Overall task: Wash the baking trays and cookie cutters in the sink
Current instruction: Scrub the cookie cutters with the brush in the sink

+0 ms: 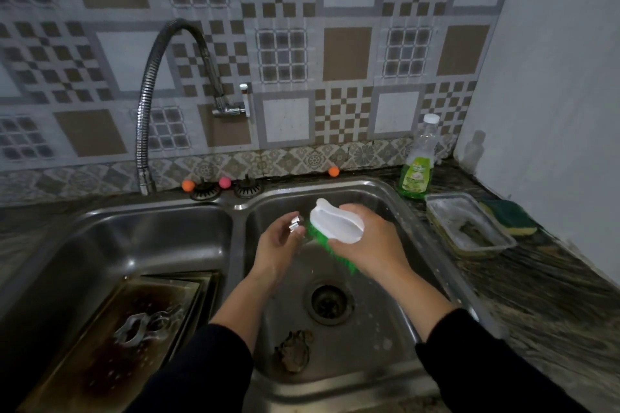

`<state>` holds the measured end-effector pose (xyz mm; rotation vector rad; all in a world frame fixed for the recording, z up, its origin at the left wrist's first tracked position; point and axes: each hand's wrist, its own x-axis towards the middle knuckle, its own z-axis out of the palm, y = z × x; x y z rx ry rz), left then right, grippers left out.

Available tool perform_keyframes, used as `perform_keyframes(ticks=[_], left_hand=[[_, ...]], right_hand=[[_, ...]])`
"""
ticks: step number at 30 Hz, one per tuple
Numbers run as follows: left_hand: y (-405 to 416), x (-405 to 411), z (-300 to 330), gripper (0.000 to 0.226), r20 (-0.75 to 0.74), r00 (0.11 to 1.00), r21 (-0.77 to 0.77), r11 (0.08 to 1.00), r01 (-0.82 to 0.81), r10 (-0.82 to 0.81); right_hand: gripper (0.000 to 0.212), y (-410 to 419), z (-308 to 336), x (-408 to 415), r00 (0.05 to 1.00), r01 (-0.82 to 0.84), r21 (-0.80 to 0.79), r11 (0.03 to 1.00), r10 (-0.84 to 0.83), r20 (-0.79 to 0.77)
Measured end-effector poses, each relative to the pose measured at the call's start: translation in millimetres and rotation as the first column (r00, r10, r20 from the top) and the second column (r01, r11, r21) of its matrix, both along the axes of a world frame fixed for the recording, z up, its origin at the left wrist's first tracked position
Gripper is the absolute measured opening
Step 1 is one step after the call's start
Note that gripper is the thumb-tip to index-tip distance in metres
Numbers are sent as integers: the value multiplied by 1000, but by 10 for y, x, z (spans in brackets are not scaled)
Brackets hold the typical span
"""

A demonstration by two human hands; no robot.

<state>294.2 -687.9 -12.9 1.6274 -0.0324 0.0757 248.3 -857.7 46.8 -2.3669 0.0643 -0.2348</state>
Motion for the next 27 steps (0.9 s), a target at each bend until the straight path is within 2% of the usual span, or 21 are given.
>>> perform_keyframes(ticks=[3,8,12,14,17,20,24,27], left_hand=[[152,-47,-20,29,10,1000,29,999,-17,16],[561,-178,-45,28,-3,989,82,985,-149,150],[1000,-268,-43,35,29,953,322,900,-295,302],[1273,-333,-115,39,13,943,460,836,-300,332],[1716,-502,-295,43,-119,921,644,735,-213,372],[2123,-733,-491,34,-267,850,795,602,-72,454],[2432,-907,-695,38,-424,747,851,506,137,512],[2534,-919,-771,49,-465,728,855,468,222,504]], right_hand=[[60,236,-20,3,999,-32,-32,999,31,-36],[58,595,-10,15,998,-55,-38,998,54,-28],[58,934,-50,-10,994,-101,-5,995,101,-27],[58,1101,-83,-17,992,-122,9,992,122,-33],[58,1336,-147,-24,989,-144,9,990,144,-29],[58,1560,-219,-40,987,-155,-8,988,155,-38],[59,1788,-332,-72,986,-164,-13,986,163,-39],[58,1874,-401,-99,986,-160,7,987,160,-51]])
